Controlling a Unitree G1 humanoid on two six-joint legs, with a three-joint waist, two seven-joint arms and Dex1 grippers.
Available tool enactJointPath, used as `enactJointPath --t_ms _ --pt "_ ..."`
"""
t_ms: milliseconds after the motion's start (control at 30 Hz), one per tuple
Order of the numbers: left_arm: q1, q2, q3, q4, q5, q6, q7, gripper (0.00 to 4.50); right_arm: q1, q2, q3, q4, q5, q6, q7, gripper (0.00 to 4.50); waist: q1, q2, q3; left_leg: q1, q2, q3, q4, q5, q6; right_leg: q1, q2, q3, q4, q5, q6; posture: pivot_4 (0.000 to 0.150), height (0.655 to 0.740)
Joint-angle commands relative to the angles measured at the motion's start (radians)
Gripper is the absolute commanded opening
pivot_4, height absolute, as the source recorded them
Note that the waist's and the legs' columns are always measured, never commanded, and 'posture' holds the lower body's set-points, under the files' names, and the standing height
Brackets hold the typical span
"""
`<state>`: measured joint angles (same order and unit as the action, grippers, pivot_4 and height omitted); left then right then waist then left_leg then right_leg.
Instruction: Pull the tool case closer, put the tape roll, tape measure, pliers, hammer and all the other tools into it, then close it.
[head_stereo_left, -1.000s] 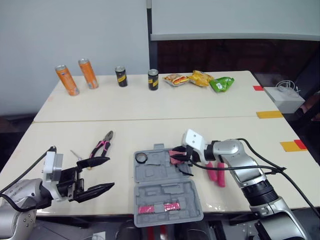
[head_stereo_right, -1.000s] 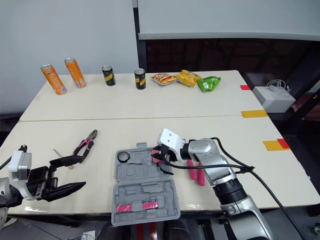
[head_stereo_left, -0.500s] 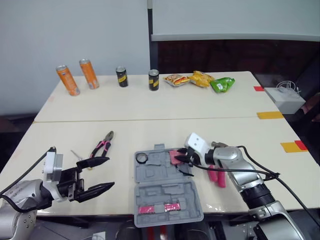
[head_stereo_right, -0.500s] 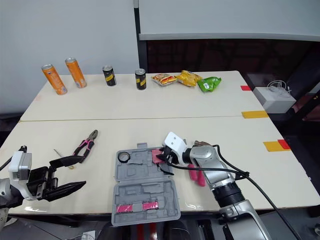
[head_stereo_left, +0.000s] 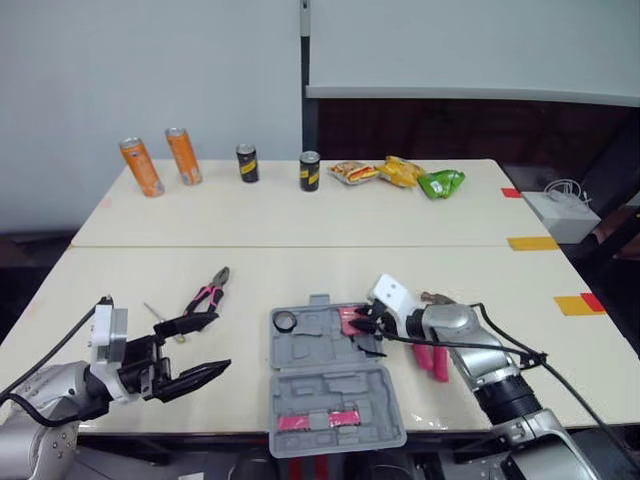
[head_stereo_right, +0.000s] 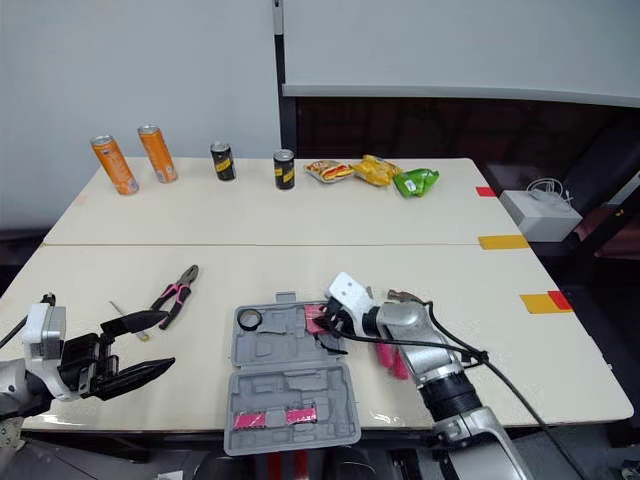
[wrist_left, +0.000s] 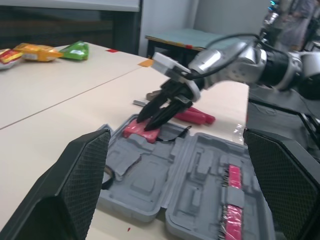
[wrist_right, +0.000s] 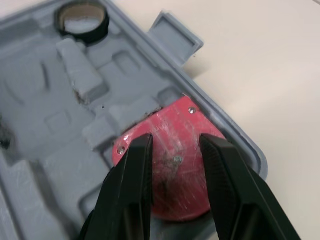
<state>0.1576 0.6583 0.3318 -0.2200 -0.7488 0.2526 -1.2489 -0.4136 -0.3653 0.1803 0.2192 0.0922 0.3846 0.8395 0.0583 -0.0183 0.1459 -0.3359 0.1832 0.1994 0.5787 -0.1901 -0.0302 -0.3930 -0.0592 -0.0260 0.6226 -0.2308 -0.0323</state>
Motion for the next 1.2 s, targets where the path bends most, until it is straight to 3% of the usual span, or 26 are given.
enactJointPath --t_ms 33,133,333,467,633,667,833,967,1200 --pt "-0.005 -0.031 0.026 0.008 -0.009 0.009 0.074 4.5 0.023 0.046 -0.153 -0.062 0.155 -0.136 0.01 1.53 -0.003 0.008 0.005 -0.003 0.0 0.001 0.0 0.0 0.0 -0.003 0.0 0.001 -0.001 0.002 -0.004 0.15 0.74" --pt "-0.009 -0.071 0.028 0.01 -0.001 0.014 0.15 4.5 0.073 0.037 -0.192 -0.155 0.189 -0.172 0.009 1.53 -0.005 0.011 0.006 -0.019 0.0 0.002 0.0 0.001 0.001 -0.02 0.001 0.001 0.002 0.003 -0.005 0.15 0.74" --pt "0.042 -0.133 0.022 0.012 0.03 -0.012 0.217 4.5 0.255 -0.056 -0.246 -0.36 0.263 -0.178 0.059 1.53 -0.006 0.011 0.006 -0.024 0.005 -0.002 -0.001 -0.003 0.0 -0.021 0.005 -0.003 -0.004 0.003 -0.004 0.15 0.74" --pt "0.123 -0.137 0.067 0.053 0.049 -0.039 0.216 4.5 0.502 -0.165 -0.353 -0.473 0.305 -0.238 0.128 2.7 -0.003 0.011 0.006 -0.026 0.005 -0.002 -0.001 -0.007 0.0 -0.019 0.005 -0.003 -0.011 0.002 -0.002 0.15 0.74" --pt "0.24 -0.133 0.137 0.116 0.067 -0.093 0.193 4.5 0.8 -0.214 -0.573 -0.525 0.385 -0.291 0.17 4.38 -0.002 0.011 0.006 -0.024 0.004 -0.001 -0.001 -0.009 0.0 -0.017 0.004 -0.002 -0.014 0.0 0.001 0.15 0.74" --pt "0.254 -0.132 0.144 0.126 0.069 -0.101 0.189 4.5 0.833 -0.215 -0.597 -0.526 0.394 -0.3 0.173 4.47 -0.003 0.01 0.006 -0.023 0.004 -0.001 -0.002 -0.009 0.0 -0.016 0.004 -0.002 -0.015 -0.002 0.005 0.15 0.74" --pt "0.313 -0.136 0.189 0.231 0.09 -0.147 0.171 4.5 0.977 -0.204 -0.7 -0.453 0.406 -0.385 0.217 4.47 -0.005 0.006 0.01 -0.014 0.004 -0.001 -0.004 -0.01 -0.001 -0.009 0.005 -0.001 -0.016 -0.005 0.01 0.15 0.74" --pt "0.299 -0.135 0.189 0.235 0.086 -0.148 0.178 4.5 0.961 -0.209 -0.687 -0.437 0.41 -0.407 0.226 4.47 -0.003 0.005 0.012 -0.01 0.001 -0.004 -0.005 -0.01 -0.001 -0.002 0.004 -0.001 -0.02 -0.006 0.011 0.15 0.74" --pt "0.218 -0.083 0.18 0.082 0.047 -0.001 0.292 4.5 0.844 -0.293 -0.582 -0.658 0.52 -0.235 0.22 4.47 0.004 0.005 0.012 -0.011 -0.001 -0.005 -0.01 -0.01 0.0 -0.001 0.002 -0.003 -0.02 -0.005 0.009 0.15 0.74"
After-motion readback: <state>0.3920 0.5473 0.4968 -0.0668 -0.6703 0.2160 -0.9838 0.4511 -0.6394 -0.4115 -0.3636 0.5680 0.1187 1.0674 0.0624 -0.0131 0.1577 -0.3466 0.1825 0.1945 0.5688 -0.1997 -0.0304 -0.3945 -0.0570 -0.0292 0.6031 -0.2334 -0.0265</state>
